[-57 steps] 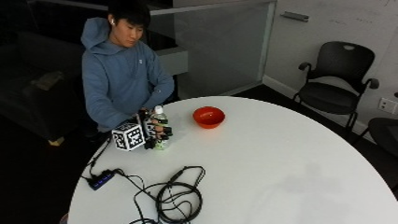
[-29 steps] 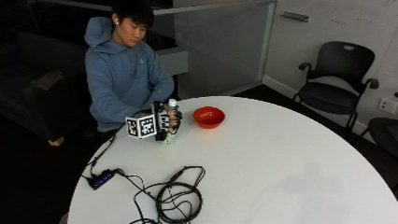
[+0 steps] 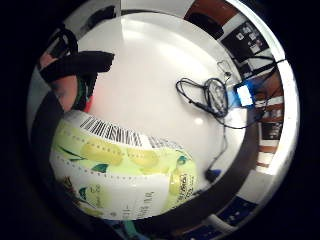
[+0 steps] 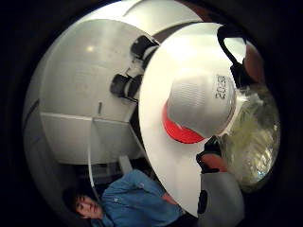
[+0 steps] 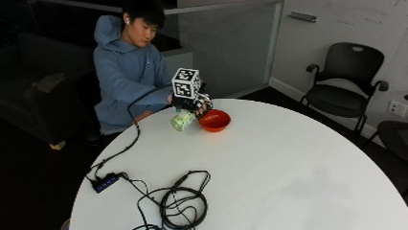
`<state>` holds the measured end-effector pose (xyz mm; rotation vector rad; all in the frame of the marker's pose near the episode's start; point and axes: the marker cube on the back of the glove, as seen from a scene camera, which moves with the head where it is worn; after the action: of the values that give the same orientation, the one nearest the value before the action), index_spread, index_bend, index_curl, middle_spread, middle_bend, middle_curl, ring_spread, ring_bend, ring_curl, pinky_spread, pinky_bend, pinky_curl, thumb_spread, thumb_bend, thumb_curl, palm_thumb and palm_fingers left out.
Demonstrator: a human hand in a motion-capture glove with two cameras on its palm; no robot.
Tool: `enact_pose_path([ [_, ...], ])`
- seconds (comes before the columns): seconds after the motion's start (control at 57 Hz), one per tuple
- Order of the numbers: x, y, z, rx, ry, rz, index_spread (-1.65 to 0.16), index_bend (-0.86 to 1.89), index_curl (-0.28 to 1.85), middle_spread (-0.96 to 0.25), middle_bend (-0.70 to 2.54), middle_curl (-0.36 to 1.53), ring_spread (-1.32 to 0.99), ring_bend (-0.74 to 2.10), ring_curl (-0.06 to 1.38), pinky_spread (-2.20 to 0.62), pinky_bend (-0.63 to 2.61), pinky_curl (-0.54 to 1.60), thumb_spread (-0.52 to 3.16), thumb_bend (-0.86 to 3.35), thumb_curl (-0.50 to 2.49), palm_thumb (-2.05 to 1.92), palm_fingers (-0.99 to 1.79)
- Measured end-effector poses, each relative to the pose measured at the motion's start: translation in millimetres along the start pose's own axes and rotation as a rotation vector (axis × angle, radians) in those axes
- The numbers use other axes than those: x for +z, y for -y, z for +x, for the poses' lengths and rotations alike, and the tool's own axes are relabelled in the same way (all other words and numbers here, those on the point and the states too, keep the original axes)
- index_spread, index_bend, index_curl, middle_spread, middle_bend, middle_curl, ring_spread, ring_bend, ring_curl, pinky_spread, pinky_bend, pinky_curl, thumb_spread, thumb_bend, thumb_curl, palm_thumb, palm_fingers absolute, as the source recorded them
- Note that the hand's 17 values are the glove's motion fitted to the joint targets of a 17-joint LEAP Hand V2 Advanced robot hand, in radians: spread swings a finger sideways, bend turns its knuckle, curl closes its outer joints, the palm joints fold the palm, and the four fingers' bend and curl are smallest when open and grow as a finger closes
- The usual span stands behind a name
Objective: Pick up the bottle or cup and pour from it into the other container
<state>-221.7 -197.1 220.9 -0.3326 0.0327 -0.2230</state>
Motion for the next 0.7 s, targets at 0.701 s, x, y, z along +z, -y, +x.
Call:
enact_pose_path([
  [0.701, 61.6, 44.6, -131.2, -0.109, -0.575, -0.478, -0.12, 0.13, 0.36, -0.05, 0.31, 0.51, -0.19, 0.46, 0.47, -0.17, 0.52, 0.38, 0.26, -0.04, 0.70, 1.01, 1.13],
])
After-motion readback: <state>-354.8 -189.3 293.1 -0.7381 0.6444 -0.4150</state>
